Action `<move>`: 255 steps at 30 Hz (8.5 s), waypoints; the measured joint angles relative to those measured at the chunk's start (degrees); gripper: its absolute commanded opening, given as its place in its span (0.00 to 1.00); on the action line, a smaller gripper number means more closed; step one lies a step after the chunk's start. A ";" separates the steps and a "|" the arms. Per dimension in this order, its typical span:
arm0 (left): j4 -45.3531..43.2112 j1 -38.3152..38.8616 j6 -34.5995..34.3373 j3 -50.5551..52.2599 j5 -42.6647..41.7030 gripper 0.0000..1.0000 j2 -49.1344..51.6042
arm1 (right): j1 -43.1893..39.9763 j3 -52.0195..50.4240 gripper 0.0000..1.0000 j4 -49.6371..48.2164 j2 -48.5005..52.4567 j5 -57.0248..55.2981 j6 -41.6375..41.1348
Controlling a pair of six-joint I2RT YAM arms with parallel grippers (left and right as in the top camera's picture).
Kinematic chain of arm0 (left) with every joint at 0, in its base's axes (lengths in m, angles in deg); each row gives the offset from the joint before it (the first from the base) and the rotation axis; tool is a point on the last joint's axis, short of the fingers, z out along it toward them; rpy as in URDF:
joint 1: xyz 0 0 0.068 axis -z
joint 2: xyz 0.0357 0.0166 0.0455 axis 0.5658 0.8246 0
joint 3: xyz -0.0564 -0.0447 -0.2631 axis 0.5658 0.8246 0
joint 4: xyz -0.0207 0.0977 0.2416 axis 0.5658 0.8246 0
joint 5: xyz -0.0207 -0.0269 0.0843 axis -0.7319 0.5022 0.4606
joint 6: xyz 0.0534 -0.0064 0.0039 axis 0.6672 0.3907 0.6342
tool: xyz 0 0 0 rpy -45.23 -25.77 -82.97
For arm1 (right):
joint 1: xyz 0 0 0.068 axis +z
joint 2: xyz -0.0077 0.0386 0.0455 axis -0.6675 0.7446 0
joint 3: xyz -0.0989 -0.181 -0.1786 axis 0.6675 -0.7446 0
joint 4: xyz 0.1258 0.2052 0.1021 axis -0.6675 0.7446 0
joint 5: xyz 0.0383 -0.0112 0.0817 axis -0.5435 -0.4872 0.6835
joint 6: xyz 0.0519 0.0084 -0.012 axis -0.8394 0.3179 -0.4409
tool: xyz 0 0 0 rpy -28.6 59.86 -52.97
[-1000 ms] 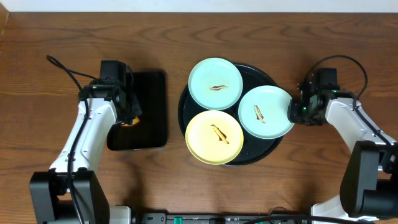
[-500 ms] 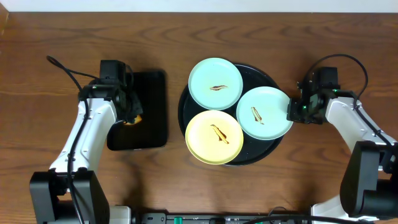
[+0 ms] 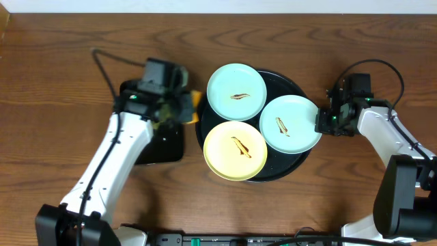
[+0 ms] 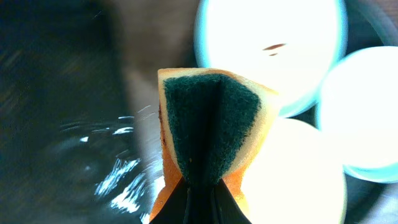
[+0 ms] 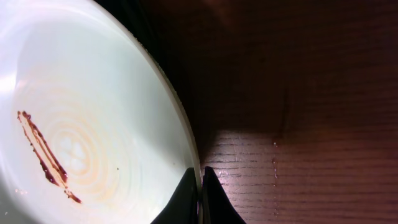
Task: Clean dirty plates on tray and stack at the side
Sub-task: 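Scrub the held pale blue plate with the sponge in the left gripper, then return the sponge with the left gripper above the black tray, then lift the pale blue plate with the right gripper, place it right of tray, then grip the rim of the yellow plate with the right gripper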
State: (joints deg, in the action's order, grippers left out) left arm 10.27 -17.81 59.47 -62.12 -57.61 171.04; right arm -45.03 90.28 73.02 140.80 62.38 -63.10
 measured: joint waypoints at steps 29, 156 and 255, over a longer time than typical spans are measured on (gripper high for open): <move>-13.31 23.02 -6.54 -17.92 -15.87 0.07 30.75 | 0.00 0.09 0.01 0.13 0.00 -0.02 0.00; 18.99 -16.68 -4.94 -19.28 9.33 0.08 16.24 | 37.48 1.46 0.01 -4.52 -16.33 -59.93 16.24; 19.39 -16.68 -4.94 -19.28 9.31 0.08 16.24 | 22.82 -3.56 0.36 6.05 -2.67 14.03 -9.11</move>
State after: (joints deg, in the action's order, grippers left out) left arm 29.66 -34.49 54.53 -81.39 -48.30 187.28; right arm -22.21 86.72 79.08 138.14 76.42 -72.21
